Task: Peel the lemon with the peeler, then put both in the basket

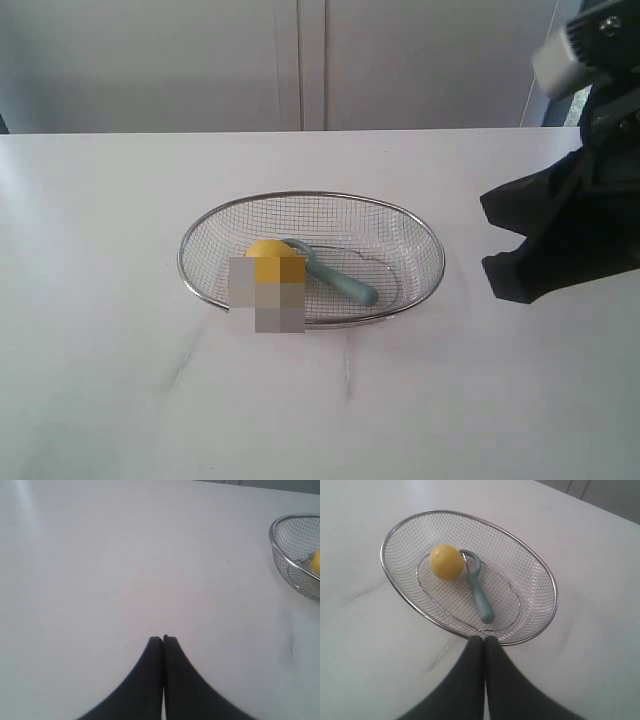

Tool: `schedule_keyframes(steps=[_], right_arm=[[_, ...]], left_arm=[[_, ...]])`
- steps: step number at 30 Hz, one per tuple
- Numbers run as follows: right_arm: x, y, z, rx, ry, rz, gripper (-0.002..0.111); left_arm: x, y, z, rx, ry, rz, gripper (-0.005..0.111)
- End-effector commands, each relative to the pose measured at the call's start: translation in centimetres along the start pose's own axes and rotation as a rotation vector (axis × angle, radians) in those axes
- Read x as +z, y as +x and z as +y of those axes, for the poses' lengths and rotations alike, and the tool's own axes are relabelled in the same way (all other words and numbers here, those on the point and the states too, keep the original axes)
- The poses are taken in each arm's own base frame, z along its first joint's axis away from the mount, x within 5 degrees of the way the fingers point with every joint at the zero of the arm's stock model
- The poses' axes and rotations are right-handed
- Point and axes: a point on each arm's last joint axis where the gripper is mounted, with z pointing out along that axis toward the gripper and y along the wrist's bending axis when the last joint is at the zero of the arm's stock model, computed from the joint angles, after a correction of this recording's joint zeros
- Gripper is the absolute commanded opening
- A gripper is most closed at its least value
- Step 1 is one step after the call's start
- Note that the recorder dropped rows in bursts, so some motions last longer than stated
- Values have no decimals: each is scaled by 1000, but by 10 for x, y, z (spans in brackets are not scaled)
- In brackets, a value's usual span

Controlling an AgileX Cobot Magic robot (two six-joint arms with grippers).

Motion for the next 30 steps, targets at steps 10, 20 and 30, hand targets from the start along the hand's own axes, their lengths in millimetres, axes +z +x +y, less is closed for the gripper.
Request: schedule_keyframes(steps=[10,20,30], right_arm=[[-2,-1,-1,-3,8,-12,0],[-2,-1,-1,-13,8,-12,0],[-2,-1,-1,-10,8,-12,0]], left_arm=[[-6,5,0,131,4,-11,0],[-6,6,1,156,-5,-1,0],[-6,7,1,131,-3,7,0]])
